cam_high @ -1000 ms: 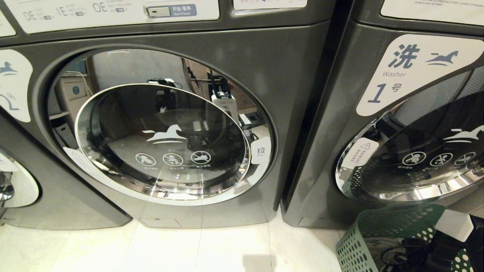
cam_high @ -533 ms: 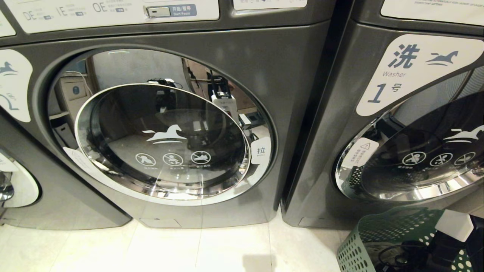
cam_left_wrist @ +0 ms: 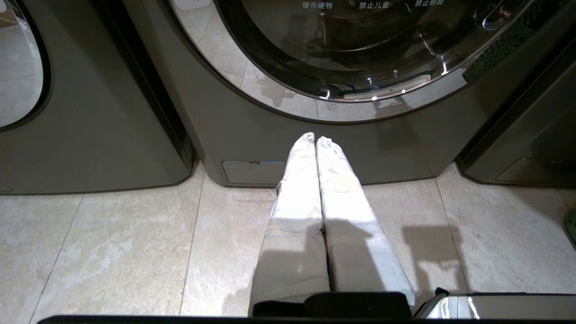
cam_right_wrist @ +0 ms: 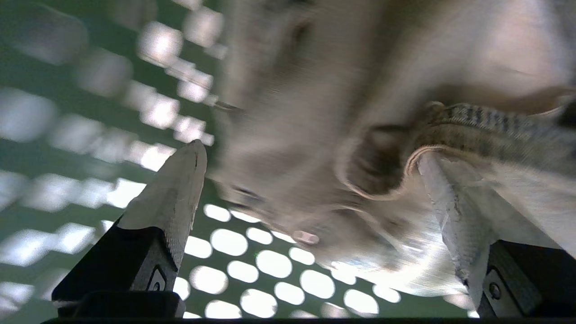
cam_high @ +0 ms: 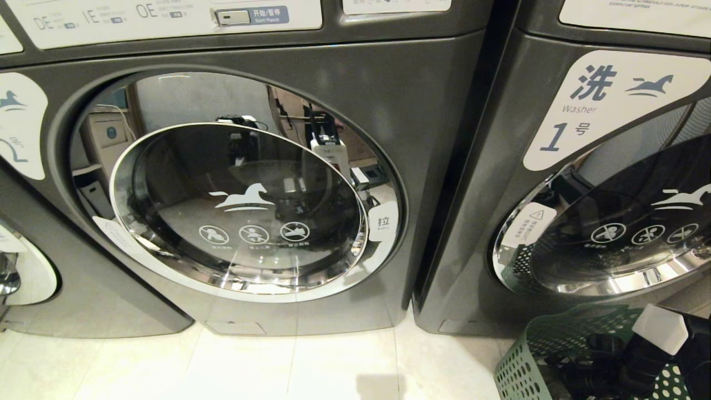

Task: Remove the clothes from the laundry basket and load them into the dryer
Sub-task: Take the clothes out of the basket

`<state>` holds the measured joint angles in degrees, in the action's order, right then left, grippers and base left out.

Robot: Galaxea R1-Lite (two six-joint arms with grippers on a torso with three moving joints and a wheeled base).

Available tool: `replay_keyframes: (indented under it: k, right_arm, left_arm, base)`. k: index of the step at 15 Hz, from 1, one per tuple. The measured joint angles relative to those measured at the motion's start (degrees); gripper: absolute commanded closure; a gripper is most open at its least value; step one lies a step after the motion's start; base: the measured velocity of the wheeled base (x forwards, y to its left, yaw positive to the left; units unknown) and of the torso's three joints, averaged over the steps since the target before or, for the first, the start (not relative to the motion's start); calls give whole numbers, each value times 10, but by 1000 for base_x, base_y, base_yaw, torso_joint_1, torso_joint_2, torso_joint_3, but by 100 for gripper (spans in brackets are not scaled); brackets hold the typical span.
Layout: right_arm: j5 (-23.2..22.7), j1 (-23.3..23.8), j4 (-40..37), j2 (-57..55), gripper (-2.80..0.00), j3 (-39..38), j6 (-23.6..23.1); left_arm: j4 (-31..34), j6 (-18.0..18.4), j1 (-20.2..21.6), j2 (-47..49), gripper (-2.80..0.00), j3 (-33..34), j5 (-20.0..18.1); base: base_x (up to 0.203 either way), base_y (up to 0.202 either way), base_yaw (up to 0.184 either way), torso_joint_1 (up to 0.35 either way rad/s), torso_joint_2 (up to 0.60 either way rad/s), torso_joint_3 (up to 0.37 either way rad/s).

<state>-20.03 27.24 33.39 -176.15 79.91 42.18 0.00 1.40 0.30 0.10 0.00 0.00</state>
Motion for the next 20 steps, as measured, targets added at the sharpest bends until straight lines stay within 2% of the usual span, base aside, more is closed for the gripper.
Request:
replay_keyframes:
  k: [5,16,17,20]
  right_arm:
    - [-1,-20,5,0,-280,11,59]
    - [24,-16,-16,0,-280,5,58]
    - [24,-16,-16,0,0,5,58]
    - [24,-16,-18,0,0,5,57]
  left_arm:
    - [0,0,0,0,0,0,0]
    - [0,0,0,0,0,0,0]
    - [0,0,0,0,0,0,0]
    - [0,0,0,0,0,0,0]
  base:
    - [0,0,0,0,0,0]
    - [0,0,0,0,0,0]
    - [0,0,0,0,0,0]
    - [0,0,0,0,0,0]
